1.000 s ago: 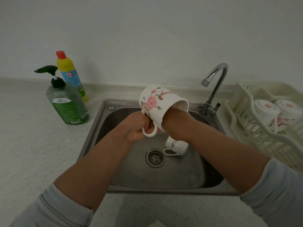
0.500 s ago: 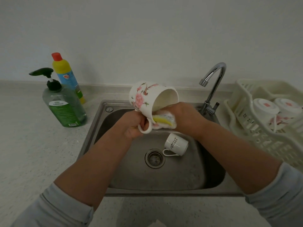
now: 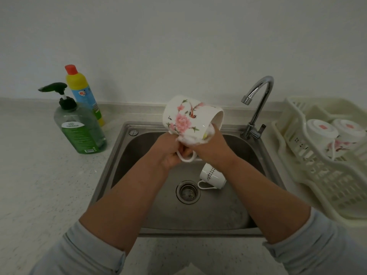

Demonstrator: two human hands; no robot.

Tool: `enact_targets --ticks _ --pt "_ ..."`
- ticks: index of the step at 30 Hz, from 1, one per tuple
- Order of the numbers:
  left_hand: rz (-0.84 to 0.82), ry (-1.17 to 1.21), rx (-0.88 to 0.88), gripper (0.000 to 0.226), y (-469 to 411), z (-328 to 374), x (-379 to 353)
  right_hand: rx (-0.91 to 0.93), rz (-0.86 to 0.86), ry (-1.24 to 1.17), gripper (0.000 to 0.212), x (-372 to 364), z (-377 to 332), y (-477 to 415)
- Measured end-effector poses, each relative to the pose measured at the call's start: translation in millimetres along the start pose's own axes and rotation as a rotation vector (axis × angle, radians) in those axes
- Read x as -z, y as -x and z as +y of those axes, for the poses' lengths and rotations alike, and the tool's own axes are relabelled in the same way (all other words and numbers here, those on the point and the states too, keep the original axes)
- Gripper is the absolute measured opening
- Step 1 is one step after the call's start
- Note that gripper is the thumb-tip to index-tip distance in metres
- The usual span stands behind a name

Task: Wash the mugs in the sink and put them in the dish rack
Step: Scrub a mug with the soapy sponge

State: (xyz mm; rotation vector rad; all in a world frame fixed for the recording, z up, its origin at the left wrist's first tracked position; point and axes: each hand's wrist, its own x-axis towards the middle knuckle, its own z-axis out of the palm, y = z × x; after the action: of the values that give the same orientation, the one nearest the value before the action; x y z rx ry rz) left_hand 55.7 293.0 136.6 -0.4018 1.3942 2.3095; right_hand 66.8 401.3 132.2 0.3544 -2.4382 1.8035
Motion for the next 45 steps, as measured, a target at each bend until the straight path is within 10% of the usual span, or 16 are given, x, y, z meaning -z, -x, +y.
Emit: enact_targets --ticks 5,9,16,22,32,38,45 --pt "-0.025 0.147 0.063 0.035 8 6 3 0.271 0.125 0.421 0.047 9 -3 10" --pt "0.04 -0.178 0.044 0.036 8 5 2 0.362 -0.048 0.882 0.069 21 -8 4" --pt "-0.027 0.029 0.054 0.037 8 -3 -3 -0.185 -0.168 0.051 0.02 4 -22 5" --pt "-0.091 0.067 0.02 0.037 7 1 1 -0.051 -0.042 -0.144 0.028 0 -37 13" --pt "-0.08 0.125 0.082 0.027 5 10 -3 0.474 0.133 0.851 0.047 12 -24 -1" --pt "-0.087 0.025 0.034 0.041 -3 4 -5 -0.031 -0.128 0.168 0.022 6 -24 -8" --pt "-0.175 0.043 0.019 0.032 -9 -9 -5 -0.197 -0.085 -0.388 0.059 3 -34 -4"
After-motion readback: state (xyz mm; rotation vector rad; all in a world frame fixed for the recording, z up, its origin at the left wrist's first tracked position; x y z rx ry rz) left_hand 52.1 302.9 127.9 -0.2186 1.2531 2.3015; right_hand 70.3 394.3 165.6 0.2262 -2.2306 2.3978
